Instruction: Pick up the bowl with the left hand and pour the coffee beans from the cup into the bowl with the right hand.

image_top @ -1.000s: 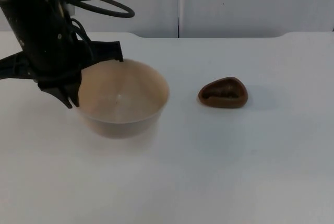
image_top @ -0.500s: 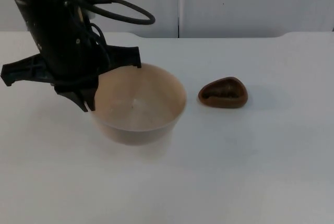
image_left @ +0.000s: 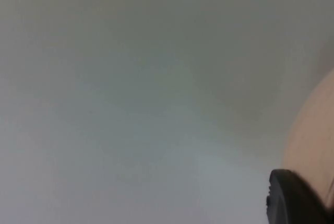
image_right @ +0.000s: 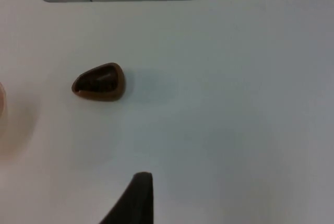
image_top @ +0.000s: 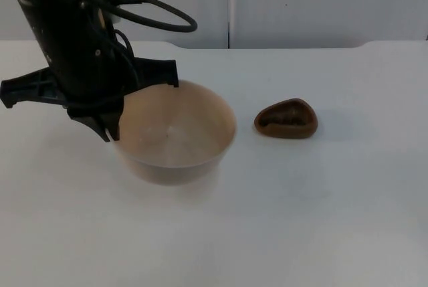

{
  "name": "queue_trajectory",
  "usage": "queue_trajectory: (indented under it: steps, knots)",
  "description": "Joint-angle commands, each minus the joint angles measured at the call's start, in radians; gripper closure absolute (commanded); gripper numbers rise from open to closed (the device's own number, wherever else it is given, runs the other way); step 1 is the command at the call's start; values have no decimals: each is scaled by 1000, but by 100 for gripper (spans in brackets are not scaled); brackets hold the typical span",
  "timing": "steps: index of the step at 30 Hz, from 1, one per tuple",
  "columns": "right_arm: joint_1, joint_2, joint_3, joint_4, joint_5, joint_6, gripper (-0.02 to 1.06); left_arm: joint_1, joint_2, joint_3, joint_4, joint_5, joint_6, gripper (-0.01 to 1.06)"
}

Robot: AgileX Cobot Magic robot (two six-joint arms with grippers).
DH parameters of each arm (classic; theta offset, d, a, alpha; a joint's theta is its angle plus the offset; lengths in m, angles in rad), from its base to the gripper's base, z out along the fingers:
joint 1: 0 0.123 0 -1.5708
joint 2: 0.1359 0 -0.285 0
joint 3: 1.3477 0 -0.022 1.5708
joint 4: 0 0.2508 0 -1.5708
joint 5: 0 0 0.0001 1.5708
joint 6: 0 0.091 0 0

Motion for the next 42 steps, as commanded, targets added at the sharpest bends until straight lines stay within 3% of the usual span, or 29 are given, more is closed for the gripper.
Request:
queue_trajectory:
  steps: [1, 10, 16, 30, 36, 42]
  knots:
    - [-5, 80, -55, 10, -25, -17, -1, -5, -5, -4, 2, -5, -10, 105]
    - [-5, 342, -197, 39, -27, -33, 0, -5, -5, -4, 0, -5, -18, 105]
    - [-5, 518, -319, 131, -25, -98, 0, -5, -5, -4, 0, -7, -18, 105]
    - [-3, 720, -485, 136, 47, -104, 0, -5, -5, -4, 0, -7, -20, 105]
    - [72, 819, -531, 126, 73, -104, 3, -5, -5, -4, 0, -9, -20, 105]
    - [216, 966, -610, -15, 76, 13, 3, -5, -5, -4, -5, 7, -20, 105]
